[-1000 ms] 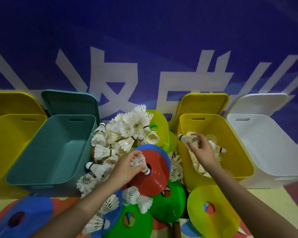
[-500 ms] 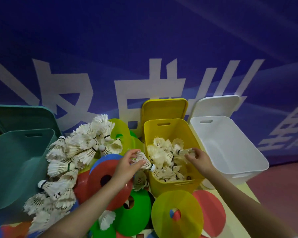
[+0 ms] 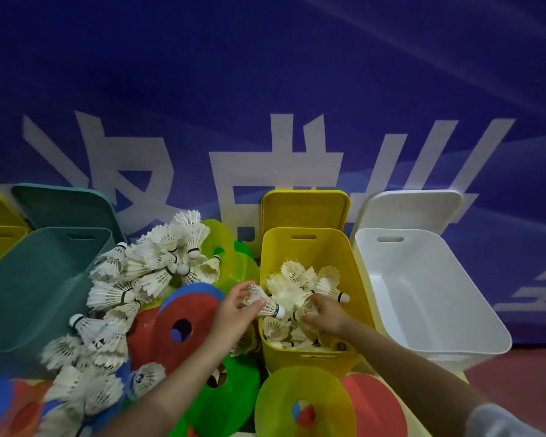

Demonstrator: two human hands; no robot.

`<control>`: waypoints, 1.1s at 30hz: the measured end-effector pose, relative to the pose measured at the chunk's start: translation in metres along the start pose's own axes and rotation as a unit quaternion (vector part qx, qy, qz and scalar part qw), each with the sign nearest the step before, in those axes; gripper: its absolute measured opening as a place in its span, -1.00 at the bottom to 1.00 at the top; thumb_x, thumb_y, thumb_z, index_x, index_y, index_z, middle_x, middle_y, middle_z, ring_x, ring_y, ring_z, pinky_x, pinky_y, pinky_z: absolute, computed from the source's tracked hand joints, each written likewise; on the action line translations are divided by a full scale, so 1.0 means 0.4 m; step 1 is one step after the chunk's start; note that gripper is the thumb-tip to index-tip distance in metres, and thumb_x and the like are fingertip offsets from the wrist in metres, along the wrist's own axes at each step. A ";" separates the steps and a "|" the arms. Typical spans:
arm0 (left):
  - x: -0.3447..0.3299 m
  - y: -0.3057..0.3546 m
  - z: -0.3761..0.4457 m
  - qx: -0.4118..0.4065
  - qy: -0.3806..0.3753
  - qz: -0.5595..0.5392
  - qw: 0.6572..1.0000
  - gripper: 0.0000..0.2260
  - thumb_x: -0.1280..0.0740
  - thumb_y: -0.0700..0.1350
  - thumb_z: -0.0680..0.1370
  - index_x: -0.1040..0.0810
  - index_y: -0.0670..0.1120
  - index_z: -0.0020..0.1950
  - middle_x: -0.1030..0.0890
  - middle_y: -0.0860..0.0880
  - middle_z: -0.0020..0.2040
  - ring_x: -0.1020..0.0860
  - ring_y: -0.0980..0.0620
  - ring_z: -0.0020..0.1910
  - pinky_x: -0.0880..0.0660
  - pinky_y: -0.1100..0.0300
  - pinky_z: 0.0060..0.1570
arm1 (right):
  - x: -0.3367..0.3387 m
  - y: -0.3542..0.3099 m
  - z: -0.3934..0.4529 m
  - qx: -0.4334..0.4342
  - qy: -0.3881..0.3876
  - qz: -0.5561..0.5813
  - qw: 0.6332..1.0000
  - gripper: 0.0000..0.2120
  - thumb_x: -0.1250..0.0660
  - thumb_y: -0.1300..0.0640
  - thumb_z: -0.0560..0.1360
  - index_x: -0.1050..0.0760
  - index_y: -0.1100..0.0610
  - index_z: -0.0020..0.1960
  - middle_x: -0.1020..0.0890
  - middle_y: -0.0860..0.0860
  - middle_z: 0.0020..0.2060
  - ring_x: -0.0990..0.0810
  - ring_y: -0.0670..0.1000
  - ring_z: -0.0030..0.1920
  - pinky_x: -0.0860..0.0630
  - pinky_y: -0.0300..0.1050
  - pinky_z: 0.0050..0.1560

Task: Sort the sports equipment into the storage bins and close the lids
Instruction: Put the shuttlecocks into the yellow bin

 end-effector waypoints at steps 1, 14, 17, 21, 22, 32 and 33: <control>0.000 -0.002 -0.004 0.002 0.004 0.001 1.000 -0.58 -0.44 -0.06 0.48 -0.43 0.08 0.31 -0.46 0.05 0.19 -0.45 0.05 0.17 -0.44 0.18 0.05 | -0.012 0.005 0.006 0.005 -0.015 -0.037 0.999 -0.41 -0.35 -0.07 0.49 -0.30 0.16 0.40 -0.46 0.13 0.31 -0.45 0.11 0.27 -0.40 -0.09 0.19; -0.090 0.113 0.039 -0.109 0.009 0.141 0.984 -0.56 -0.43 -0.05 0.48 -0.41 0.17 0.32 -0.38 0.15 0.15 -0.40 0.17 0.13 -0.38 0.24 0.11 | 0.280 0.090 -0.049 0.033 0.285 -0.059 0.956 -0.48 -0.33 0.02 0.49 -0.34 0.12 0.40 -0.42 0.11 0.32 -0.31 0.11 0.36 -0.31 -0.04 0.32; -0.141 0.118 0.119 -0.086 -0.009 0.147 0.985 -0.57 -0.42 -0.06 0.49 -0.43 0.10 0.33 -0.43 0.07 0.17 -0.43 0.11 0.14 -0.37 0.24 0.07 | 0.269 0.191 -0.047 -0.089 0.280 0.022 0.956 -0.42 -0.30 0.05 0.50 -0.23 0.12 0.47 -0.35 0.13 0.38 -0.31 0.15 0.38 -0.33 0.05 0.33; -0.215 0.088 0.234 -0.043 -0.045 0.178 0.982 -0.55 -0.40 -0.05 0.51 -0.41 -0.04 0.38 -0.50 -0.07 0.26 -0.46 0.03 0.20 -0.37 0.22 0.08 | 0.236 0.223 -0.023 -0.109 0.239 0.138 0.955 -0.60 -0.20 0.07 0.56 -0.35 0.06 0.39 -0.53 0.07 0.25 -0.53 0.10 0.19 -0.47 -0.02 0.10; -0.238 0.084 0.257 -0.041 -0.057 0.188 0.980 -0.56 -0.39 -0.06 0.52 -0.41 -0.06 0.38 -0.50 -0.08 0.27 -0.46 0.01 0.22 -0.37 0.21 0.09 | 0.237 0.226 -0.025 -0.108 0.246 0.150 0.952 -0.62 -0.19 0.05 0.57 -0.37 0.04 0.37 -0.55 0.05 0.23 -0.54 0.08 0.18 -0.47 -0.04 0.08; -0.469 0.052 0.438 -0.044 -0.125 0.300 0.945 -0.58 -0.34 -0.01 0.54 -0.40 -0.03 0.38 -0.52 -0.08 0.28 -0.49 -0.05 0.23 -0.44 0.14 0.09 | 0.226 0.253 -0.034 -0.111 0.278 0.216 0.929 -0.61 -0.16 -0.06 0.59 -0.37 0.01 0.38 -0.52 -0.02 0.25 -0.53 -0.03 0.18 -0.48 -0.10 0.13; -0.463 0.033 0.449 -0.039 -0.118 0.342 0.931 -0.56 -0.34 0.00 0.54 -0.38 -0.02 0.39 -0.51 -0.08 0.29 -0.48 -0.07 0.25 -0.45 0.09 0.12 | 0.224 0.258 -0.033 -0.117 0.277 0.220 0.928 -0.60 -0.16 -0.07 0.59 -0.37 0.01 0.39 -0.52 -0.02 0.25 -0.53 -0.04 0.18 -0.47 -0.11 0.12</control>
Point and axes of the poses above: each hand's wrist, its own z-axis towards the middle knuckle, its own x-axis out of the back of the hand, y = z × x, the point moved 10 cm from there along z, towards the middle knuckle
